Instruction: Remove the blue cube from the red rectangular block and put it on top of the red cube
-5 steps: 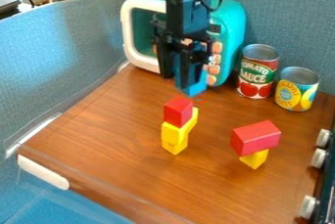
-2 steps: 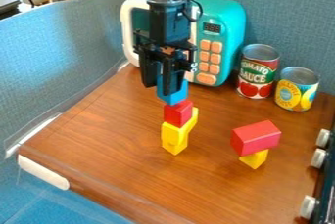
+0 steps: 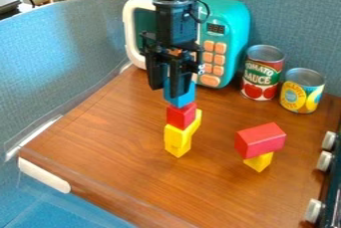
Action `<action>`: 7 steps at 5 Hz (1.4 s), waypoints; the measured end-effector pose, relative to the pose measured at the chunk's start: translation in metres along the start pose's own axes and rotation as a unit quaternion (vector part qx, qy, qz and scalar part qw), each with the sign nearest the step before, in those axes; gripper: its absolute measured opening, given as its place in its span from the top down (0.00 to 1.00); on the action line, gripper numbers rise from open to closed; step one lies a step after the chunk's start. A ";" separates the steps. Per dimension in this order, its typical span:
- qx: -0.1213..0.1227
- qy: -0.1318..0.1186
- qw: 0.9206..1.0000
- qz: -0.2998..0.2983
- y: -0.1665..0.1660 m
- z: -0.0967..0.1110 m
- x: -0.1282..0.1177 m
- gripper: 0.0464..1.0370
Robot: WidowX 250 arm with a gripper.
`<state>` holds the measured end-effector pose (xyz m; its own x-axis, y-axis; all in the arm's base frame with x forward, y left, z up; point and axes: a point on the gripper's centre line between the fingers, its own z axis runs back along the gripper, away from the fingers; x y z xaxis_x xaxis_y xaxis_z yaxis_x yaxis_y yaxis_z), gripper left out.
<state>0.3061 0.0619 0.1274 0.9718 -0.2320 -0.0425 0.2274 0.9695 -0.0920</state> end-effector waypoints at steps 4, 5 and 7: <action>-0.008 0.031 0.999 0.015 -0.004 -0.012 0.003 0.03; -0.009 0.026 0.999 0.017 -0.004 -0.009 0.005 0.04; 0.042 -0.029 0.999 -0.014 -0.024 0.035 0.004 0.04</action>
<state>0.3064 0.0409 0.1644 0.9666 -0.2558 0.0166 0.2559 0.9667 -0.0078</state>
